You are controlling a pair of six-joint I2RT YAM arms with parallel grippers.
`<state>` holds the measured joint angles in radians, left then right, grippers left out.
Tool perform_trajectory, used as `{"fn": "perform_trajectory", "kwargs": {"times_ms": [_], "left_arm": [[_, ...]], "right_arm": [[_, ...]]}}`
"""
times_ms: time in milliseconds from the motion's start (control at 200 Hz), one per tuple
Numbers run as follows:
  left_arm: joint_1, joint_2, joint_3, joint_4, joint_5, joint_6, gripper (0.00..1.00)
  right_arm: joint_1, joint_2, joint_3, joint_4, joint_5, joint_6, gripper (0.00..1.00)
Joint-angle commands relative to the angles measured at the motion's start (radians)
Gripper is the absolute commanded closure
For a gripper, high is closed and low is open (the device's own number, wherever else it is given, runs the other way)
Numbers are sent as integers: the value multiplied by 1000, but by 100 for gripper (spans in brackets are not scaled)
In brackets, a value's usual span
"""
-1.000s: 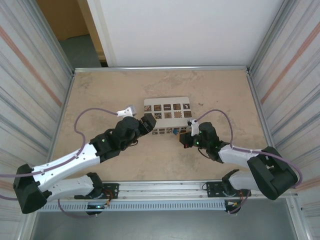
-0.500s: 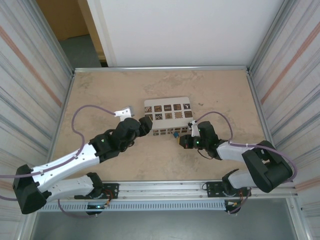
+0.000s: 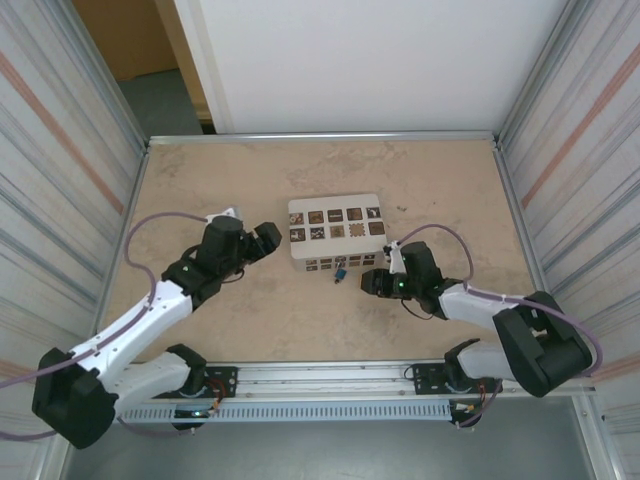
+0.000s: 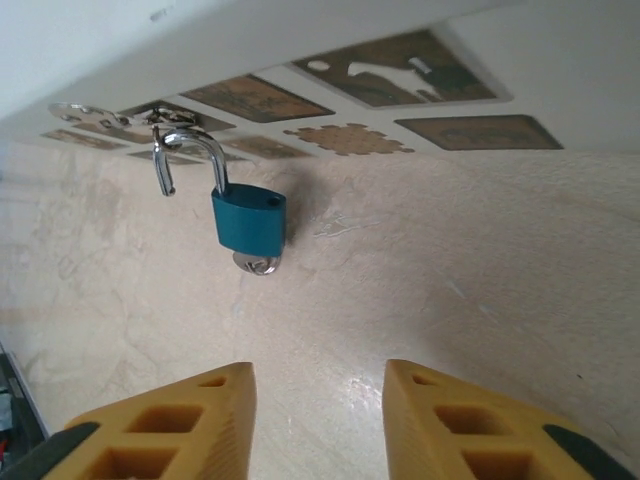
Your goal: Unlock the padlock with the key
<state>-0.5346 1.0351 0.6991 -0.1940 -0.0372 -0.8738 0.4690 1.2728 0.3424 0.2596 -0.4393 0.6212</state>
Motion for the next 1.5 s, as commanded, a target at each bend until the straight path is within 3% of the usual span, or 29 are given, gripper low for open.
{"fn": "perform_trajectory", "kwargs": {"times_ms": [0, 261, 501, 762, 1217, 1493], "left_arm": [[62, 74, 13, 80, 250, 61, 17], [114, 339, 120, 130, 460, 136, 15], [122, 501, 199, 117, 465, 164, 13], [122, 595, 192, 125, 475, 149, 15], [67, 524, 54, 106, 380, 111, 15], [58, 434, 53, 116, 384, 84, 15]], "right_arm": [[-22, -53, 36, -57, -14, -4, 53], [-44, -64, 68, 22, -86, 59, 26], [-50, -29, 94, 72, -73, 72, 0], [-65, 39, 144, 102, -81, 47, 1], [-145, 212, 301, 113, -176, -127, 0], [-155, 140, 222, 134, -161, -147, 2]]}}
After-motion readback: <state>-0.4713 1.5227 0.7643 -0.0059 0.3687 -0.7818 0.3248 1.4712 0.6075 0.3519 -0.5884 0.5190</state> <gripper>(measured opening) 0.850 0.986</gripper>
